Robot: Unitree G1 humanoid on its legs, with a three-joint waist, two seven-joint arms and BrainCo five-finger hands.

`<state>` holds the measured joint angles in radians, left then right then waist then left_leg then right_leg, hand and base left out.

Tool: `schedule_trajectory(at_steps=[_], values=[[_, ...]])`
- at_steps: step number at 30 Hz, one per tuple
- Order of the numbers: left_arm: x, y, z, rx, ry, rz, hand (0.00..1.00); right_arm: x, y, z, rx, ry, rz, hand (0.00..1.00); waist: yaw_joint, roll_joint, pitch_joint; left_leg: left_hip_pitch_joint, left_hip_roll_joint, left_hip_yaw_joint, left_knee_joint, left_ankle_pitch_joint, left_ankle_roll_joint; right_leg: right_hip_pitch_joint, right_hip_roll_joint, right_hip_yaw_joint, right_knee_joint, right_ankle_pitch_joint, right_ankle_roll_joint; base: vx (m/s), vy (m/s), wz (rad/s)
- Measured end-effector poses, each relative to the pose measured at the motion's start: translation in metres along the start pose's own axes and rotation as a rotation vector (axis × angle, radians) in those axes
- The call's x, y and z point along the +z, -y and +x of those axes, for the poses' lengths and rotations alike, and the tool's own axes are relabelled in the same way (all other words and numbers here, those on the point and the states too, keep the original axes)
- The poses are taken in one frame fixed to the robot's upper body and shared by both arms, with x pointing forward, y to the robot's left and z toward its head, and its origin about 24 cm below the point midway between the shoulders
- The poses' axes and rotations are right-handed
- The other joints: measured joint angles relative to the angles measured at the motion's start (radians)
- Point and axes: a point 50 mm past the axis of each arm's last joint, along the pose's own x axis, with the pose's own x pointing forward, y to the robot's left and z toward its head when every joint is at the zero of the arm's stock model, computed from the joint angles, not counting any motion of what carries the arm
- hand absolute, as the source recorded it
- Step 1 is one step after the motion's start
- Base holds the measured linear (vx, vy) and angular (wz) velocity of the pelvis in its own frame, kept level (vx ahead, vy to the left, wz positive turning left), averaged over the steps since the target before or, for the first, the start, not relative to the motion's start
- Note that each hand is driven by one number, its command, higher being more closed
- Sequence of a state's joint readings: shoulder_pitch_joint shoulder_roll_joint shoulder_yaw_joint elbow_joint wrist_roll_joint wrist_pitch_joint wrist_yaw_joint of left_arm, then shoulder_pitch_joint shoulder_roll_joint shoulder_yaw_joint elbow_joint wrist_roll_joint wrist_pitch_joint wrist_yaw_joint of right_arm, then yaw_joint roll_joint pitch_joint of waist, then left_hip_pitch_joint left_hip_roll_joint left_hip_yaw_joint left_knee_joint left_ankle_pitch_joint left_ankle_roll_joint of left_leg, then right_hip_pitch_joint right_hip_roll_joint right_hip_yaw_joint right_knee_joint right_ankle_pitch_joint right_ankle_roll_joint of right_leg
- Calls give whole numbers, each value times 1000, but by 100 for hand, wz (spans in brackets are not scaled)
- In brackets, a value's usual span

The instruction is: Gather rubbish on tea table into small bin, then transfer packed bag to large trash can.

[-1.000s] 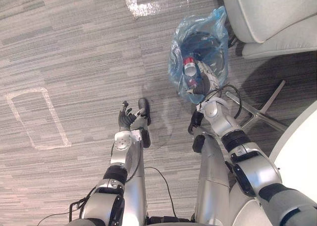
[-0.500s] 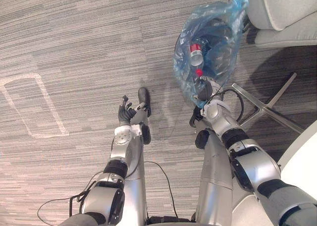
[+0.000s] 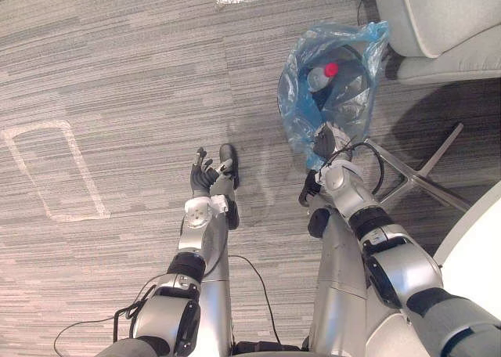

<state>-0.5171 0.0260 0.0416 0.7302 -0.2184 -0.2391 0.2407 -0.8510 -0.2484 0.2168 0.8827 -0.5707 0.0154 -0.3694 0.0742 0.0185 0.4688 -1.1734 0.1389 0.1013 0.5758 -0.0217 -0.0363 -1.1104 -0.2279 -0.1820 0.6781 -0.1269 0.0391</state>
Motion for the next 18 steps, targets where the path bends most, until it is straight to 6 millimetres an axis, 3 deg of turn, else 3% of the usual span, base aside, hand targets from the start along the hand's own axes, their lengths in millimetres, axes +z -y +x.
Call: schedule_trajectory(at_steps=[10, 18], values=[[-26, -15, -17, 31, -85, 19, 0, 10, -3, -26, -42, 78, 147, 100, -3, -3, -2, 171, 13, 10, -38, -8, -3, 173, 17, -5, -56, 2, 0, -15, -29, -5], [-62, -32, -41, 45, -224, 106, 0, 1, -33, -77, 28, 39, 304, 100, -13, -43, -25, 423, 26, 27, -104, -21, -14, 431, 40, -14, -157, 4, 3, 55, -25, -8]])
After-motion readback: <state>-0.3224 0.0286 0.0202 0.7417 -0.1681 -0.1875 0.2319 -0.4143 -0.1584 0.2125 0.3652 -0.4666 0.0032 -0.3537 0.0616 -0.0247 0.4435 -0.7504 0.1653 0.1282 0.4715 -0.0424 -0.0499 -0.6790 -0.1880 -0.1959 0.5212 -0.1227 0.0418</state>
